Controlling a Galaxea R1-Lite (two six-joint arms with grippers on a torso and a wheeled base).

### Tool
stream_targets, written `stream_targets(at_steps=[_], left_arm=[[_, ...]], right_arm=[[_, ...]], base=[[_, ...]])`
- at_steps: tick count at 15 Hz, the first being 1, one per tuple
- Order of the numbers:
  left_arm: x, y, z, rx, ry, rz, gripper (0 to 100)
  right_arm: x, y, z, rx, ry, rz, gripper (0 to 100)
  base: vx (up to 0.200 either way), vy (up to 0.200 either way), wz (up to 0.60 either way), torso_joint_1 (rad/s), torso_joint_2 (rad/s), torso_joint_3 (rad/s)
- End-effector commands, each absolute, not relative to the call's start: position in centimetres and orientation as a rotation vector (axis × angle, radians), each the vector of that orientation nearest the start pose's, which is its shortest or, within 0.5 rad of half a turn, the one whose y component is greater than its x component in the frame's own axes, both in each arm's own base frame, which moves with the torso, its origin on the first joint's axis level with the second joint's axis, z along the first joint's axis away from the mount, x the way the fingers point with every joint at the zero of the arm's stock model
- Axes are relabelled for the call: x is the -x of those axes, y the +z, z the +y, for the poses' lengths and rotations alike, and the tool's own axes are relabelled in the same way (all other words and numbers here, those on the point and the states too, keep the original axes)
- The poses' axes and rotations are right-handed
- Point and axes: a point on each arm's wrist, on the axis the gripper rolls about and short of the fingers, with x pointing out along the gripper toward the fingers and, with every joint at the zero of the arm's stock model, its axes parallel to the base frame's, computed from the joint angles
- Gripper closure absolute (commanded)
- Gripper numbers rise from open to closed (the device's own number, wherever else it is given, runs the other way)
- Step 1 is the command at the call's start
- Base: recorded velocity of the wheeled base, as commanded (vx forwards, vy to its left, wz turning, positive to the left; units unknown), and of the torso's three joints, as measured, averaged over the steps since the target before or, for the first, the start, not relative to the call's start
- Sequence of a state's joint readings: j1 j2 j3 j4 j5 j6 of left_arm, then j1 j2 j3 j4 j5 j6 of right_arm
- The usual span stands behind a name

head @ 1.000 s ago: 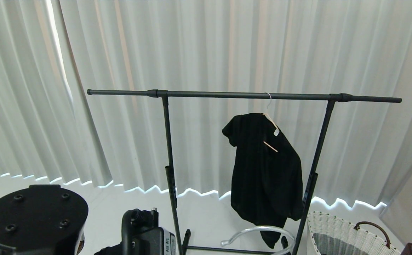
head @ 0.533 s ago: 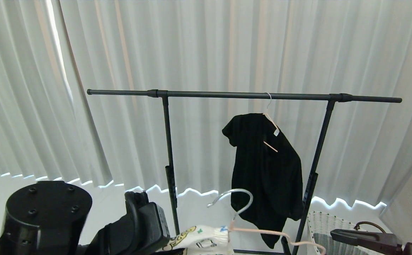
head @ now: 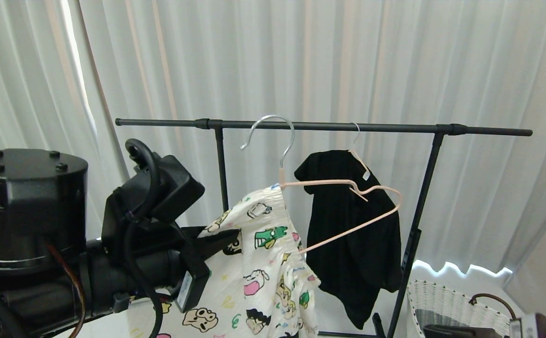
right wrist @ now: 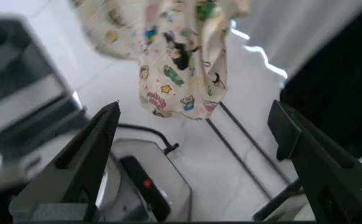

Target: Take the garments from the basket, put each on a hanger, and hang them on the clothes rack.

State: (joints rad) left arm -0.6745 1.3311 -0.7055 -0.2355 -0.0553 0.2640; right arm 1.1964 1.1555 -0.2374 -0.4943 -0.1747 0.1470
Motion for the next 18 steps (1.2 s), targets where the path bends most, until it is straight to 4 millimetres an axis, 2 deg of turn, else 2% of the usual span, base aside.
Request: stream_targets(at_steps=[1, 3, 4, 9, 10, 12, 15, 18], left_arm=[[-16.6, 22.0, -13.3, -0.359, -0.760, 0.256, 100], [-16.6, 22.8, -13.3, -0.350, -0.757, 0.228, 100], [-16.6, 23.2, -13.3, -0.346, -0.756, 0.214, 100], [-16.6, 24.1, -13.7, -0.339, -0.769, 0.180, 100], [-16.5, 24.2, -13.9, -0.339, -0.778, 0.174, 100], [-16.2, 24.9, -14.1, -0.334, -0.789, 0.147, 100], [-16.3, 25.0, -14.1, -0.332, -0.789, 0.143, 100], [-15.8, 25.5, -14.5, -0.329, -0.813, 0.121, 100]], right_arm=[[-8.7, 14.3, 14.8, 0.054, 0.764, 0.482, 0], [-11.5, 14.5, 15.5, -0.013, 0.599, 0.493, 0], [-12.2, 14.9, 16.1, -0.060, 0.584, 0.483, 0], [-14.8, 15.2, 19.9, -0.147, 0.602, 0.403, 0], [-15.0, 15.1, 21.3, -0.168, 0.636, 0.368, 0], [-13.8, 14.9, 23.0, -0.162, 0.708, 0.366, 0], [-11.3, 14.5, 24.1, -0.132, 0.800, 0.387, 0], [-11.5, 13.4, 24.7, -0.099, 0.736, 0.396, 0]], base=[[0.000, 0.000, 0.00, 0.000, 0.00, 0.000], [0.000, 0.000, 0.00, 0.000, 0.00, 0.000], [0.000, 0.000, 0.00, 0.000, 0.00, 0.000], [0.000, 0.000, 0.00, 0.000, 0.00, 0.000], [0.000, 0.000, 0.00, 0.000, 0.00, 0.000], [0.000, 0.000, 0.00, 0.000, 0.00, 0.000], [0.000, 0.000, 0.00, 0.000, 0.00, 0.000], [0.000, 0.000, 0.00, 0.000, 0.00, 0.000]])
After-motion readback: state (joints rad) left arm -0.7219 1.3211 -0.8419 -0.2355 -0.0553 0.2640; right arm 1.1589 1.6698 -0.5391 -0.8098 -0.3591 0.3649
